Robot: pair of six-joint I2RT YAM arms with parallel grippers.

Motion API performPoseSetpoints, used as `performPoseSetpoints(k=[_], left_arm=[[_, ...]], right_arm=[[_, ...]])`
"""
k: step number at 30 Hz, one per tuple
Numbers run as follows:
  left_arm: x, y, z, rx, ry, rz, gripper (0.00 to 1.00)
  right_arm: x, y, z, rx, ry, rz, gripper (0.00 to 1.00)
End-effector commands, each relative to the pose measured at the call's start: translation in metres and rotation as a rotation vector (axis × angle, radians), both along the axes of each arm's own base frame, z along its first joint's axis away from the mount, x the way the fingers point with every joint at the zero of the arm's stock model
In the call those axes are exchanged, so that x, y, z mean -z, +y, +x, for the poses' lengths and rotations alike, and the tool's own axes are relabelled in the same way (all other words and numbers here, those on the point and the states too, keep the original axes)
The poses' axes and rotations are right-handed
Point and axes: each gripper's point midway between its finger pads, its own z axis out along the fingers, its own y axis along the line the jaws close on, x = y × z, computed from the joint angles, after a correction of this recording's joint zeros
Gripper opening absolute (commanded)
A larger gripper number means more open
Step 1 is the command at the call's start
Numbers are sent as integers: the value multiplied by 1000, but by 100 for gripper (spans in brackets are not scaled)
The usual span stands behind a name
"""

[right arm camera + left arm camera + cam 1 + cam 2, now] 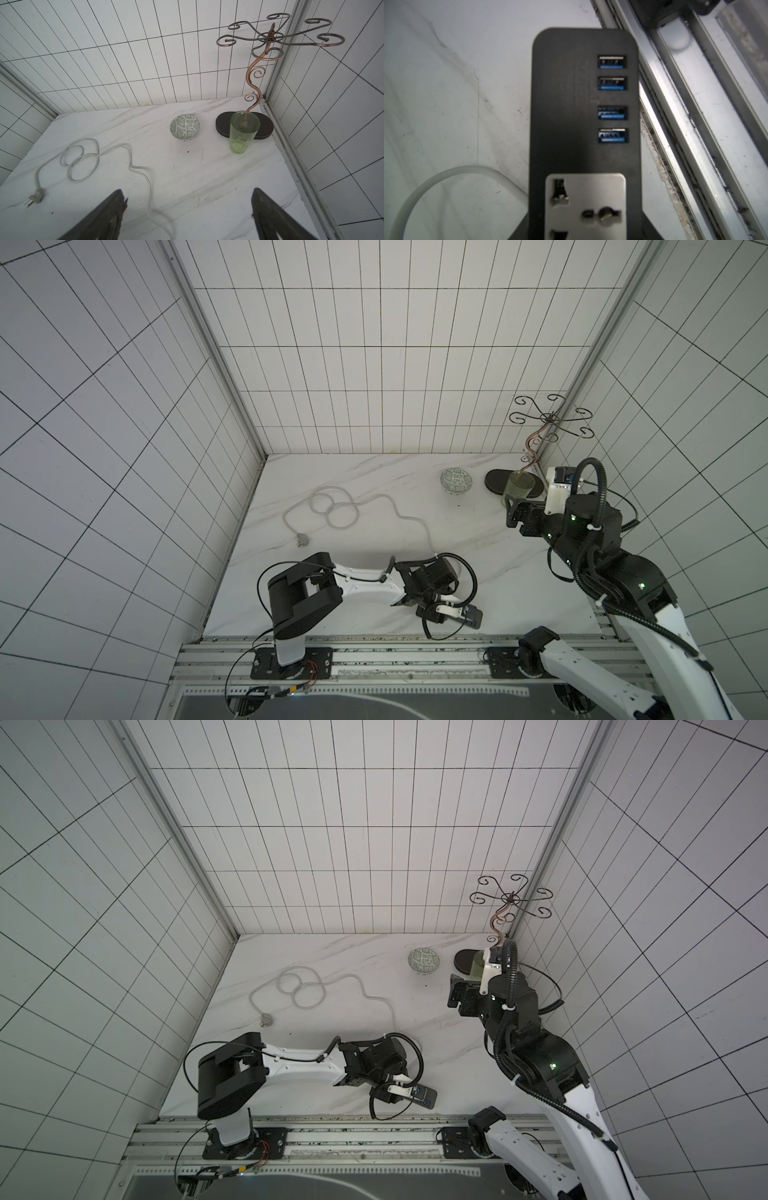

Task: Unwrap the cord wrapped around the power strip
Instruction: Place the power strip at the center of the board.

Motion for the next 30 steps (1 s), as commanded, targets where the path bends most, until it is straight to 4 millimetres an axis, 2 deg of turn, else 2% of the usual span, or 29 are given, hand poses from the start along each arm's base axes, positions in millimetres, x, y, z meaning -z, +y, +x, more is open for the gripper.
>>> performPoseSetpoints(k=[1, 2, 4, 5, 7, 9, 14, 15, 16, 18, 26, 30], left_arm=[[-4, -20, -2, 83, -4, -17, 0], [-3, -20, -3, 88, 4, -10, 0], [3, -19, -6, 92, 28, 9, 8], [7, -18, -7, 89, 41, 20, 14], [14, -16, -6, 63, 55, 40, 33], [16, -17, -2, 35, 51, 43, 47], [10, -25, 14, -40, 11, 22, 63], [8, -26, 16, -48, 7, 17, 77], [6, -27, 16, -51, 7, 12, 84], [2, -27, 16, -49, 4, 3, 88], [-29, -29, 9, -7, -3, -64, 93], [-34, -30, 10, 11, -31, -85, 92]], right_arm=[[4, 1, 0, 0, 21, 4, 94], [3, 1, 0, -2, 20, 4, 94], [3, 2, 0, -6, 21, 5, 94], [3, 3, 1, -10, 23, 7, 93], [4, 5, 1, -17, 29, 12, 93], [5, 7, 2, -24, 33, 16, 93], [4, 6, 0, -26, 34, 19, 92], [3, 6, -1, -26, 32, 20, 92], [3, 6, -1, -25, 35, 20, 92], [2, 5, -2, -24, 34, 23, 92], [4, 6, -4, -31, 44, 33, 92], [4, 7, -3, -34, 48, 28, 92]])
